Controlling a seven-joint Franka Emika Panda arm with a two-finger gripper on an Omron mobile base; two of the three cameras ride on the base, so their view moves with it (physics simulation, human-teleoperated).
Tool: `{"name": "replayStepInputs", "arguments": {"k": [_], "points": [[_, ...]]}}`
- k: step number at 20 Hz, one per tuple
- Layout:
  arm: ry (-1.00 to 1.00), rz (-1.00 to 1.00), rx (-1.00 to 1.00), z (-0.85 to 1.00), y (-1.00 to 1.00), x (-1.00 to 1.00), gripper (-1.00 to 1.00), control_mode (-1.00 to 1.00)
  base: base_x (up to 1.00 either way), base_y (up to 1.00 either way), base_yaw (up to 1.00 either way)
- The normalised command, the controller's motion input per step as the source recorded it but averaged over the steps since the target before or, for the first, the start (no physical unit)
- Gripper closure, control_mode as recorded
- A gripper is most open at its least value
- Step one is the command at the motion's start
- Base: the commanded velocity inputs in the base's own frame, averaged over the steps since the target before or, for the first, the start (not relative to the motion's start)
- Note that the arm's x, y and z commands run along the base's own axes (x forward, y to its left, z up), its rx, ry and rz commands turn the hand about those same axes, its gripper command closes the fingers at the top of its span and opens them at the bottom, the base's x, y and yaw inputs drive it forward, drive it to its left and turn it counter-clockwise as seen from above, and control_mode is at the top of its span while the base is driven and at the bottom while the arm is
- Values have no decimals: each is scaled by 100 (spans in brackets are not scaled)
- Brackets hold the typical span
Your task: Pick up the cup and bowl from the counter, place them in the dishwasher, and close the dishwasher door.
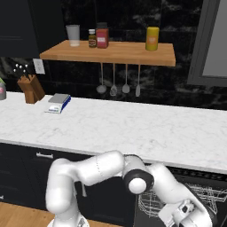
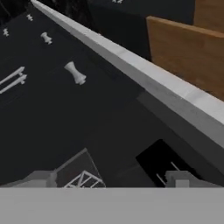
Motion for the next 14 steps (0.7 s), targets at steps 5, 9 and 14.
{"name": "replayStepInputs", "arguments": {"k": [5,9,14], "points": [[60,-25,-22,76,0,-32,-100,-100,0,0,0],[31,-24,-39,8,-4,-92,-100,-100,0,0,0],[49,-18,-21,40,-32,-86,-100,-100,0,0,0]]}}
